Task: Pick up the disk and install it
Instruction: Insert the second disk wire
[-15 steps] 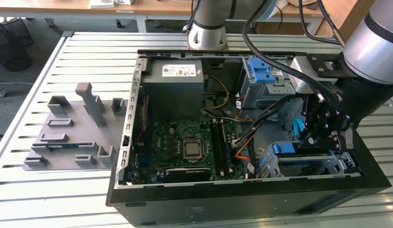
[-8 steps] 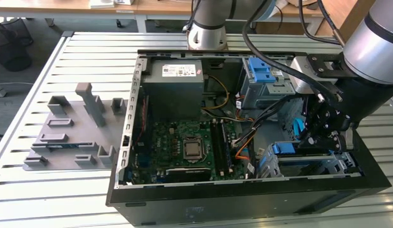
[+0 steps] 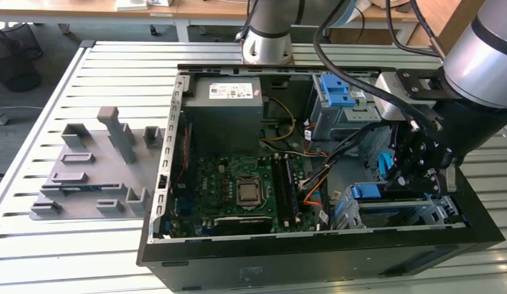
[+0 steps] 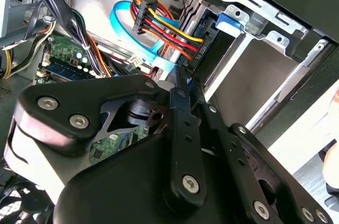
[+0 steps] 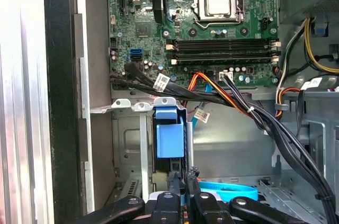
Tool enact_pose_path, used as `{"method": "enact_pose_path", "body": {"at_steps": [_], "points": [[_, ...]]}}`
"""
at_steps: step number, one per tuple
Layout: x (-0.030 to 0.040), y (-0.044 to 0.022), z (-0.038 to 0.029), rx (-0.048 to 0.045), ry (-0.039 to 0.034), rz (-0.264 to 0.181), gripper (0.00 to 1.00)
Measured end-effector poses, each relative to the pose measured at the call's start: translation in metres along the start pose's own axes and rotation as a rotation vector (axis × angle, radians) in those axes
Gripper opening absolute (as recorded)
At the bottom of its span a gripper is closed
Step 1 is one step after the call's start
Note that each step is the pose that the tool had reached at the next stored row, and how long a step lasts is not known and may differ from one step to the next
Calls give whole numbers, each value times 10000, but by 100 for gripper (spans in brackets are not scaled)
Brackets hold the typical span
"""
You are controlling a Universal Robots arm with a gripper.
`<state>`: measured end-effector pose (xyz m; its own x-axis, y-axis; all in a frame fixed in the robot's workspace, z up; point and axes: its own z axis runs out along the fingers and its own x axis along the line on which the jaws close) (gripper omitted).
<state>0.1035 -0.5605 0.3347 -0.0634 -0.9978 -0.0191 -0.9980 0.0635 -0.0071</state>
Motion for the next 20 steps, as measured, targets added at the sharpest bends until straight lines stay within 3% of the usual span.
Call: {"method": "enact_pose_path", "body": {"at_steps": [20], "points": [[2,-14,60,-2,-17,0,17]]}}
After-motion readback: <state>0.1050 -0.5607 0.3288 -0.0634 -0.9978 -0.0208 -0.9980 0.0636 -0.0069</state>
